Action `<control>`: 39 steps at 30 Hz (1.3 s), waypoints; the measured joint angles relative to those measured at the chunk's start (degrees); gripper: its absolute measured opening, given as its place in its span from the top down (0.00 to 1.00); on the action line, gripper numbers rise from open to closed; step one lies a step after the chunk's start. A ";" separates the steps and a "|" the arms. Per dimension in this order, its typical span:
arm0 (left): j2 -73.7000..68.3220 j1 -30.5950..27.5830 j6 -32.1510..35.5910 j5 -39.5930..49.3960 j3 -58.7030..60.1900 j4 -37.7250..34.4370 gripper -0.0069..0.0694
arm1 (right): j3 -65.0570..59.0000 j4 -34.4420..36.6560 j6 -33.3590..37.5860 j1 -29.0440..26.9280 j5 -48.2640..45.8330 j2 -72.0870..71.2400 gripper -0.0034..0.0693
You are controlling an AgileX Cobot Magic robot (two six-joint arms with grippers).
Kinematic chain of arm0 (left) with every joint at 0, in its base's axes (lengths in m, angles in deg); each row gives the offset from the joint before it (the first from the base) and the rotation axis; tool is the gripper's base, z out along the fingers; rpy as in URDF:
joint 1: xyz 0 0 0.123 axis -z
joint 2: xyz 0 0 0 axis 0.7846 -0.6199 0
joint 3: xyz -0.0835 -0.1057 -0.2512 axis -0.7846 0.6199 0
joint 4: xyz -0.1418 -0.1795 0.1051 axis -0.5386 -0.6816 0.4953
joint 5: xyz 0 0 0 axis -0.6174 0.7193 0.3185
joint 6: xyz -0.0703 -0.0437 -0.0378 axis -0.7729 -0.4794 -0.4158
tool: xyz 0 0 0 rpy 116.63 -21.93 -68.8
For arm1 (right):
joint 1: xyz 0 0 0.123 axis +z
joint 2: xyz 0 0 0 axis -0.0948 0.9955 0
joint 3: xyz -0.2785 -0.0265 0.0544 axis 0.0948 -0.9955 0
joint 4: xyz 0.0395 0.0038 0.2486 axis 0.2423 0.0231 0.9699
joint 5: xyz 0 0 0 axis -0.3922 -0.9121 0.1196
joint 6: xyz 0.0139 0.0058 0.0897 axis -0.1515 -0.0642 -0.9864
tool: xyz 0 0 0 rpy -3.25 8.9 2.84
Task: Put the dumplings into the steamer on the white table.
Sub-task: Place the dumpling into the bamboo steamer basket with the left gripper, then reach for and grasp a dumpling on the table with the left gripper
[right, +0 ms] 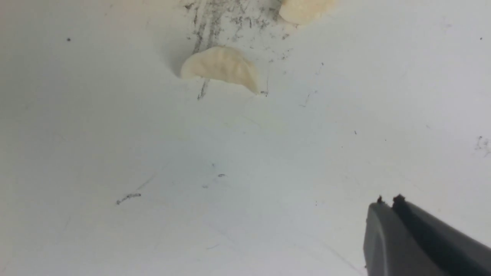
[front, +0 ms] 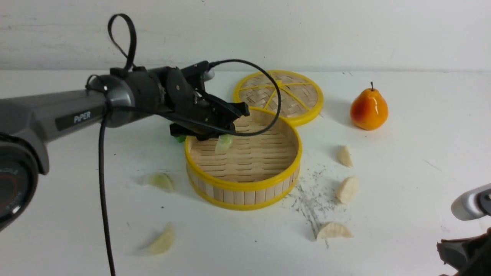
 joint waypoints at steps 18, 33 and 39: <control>16.99 -0.99 -2.14 9.82 -0.32 17.99 0.39 | 0.00 0.00 0.00 0.00 0.00 0.00 0.91; 14.50 -8.79 -20.36 30.81 6.46 23.26 0.41 | 0.00 0.22 0.00 0.02 -0.28 0.00 0.90; 9.70 -8.79 -28.83 26.74 6.58 22.09 0.36 | 0.00 1.08 -0.05 0.50 -0.23 0.00 0.89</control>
